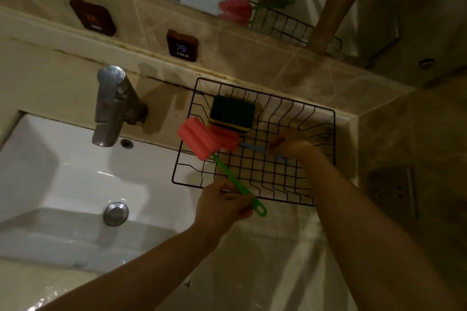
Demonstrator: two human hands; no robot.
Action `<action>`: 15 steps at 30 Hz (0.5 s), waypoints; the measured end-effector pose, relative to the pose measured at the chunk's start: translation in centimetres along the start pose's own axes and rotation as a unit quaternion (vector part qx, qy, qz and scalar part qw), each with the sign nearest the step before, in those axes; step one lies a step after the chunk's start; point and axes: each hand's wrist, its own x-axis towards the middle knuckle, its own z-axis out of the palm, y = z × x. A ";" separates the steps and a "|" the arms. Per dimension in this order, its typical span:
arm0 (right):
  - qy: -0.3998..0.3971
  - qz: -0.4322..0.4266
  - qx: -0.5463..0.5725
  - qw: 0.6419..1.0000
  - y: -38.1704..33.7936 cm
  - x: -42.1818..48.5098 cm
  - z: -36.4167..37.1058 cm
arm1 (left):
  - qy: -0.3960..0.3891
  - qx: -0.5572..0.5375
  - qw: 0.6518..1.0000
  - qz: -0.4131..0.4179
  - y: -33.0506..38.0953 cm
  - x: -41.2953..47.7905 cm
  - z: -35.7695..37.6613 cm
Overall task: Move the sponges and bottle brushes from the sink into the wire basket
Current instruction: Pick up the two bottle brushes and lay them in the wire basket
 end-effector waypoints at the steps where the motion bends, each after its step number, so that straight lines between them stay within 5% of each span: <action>1: 0.021 0.002 0.008 1.000 0.0 0.0 0.1 | 0.002 0.002 1.000 -0.004 -0.1 0.0 0.5; 15: 0.052 0.020 0.067 0.996 0.3 -0.2 0.1 | 0.004 -0.151 0.977 -0.152 1.2 2.9 8.2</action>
